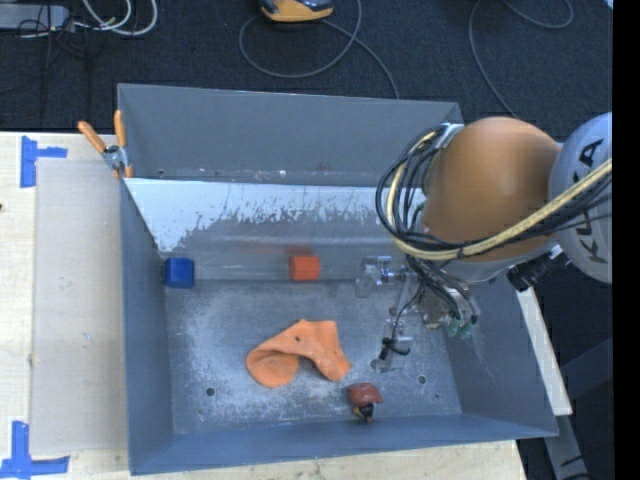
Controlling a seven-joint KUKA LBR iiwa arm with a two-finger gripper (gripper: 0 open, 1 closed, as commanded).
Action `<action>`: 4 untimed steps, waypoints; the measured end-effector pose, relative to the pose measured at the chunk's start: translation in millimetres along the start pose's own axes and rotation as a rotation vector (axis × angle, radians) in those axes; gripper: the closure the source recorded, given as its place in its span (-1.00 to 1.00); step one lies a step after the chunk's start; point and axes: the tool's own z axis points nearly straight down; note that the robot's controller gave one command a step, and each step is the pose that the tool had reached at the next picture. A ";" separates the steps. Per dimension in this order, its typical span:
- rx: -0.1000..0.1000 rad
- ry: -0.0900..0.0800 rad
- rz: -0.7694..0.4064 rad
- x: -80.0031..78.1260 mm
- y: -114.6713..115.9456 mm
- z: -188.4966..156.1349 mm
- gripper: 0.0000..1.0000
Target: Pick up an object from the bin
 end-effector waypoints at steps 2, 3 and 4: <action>-0.001 -0.005 0.095 -22.4 40.4 61.5 -1.00; 0.001 -0.002 -0.043 -28.6 49.6 85.2 -1.00; -0.001 -0.003 0.131 -38.2 27.9 109.9 -1.00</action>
Offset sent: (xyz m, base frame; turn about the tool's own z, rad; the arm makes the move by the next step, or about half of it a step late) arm 0.0253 0.0510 -0.0806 0.1158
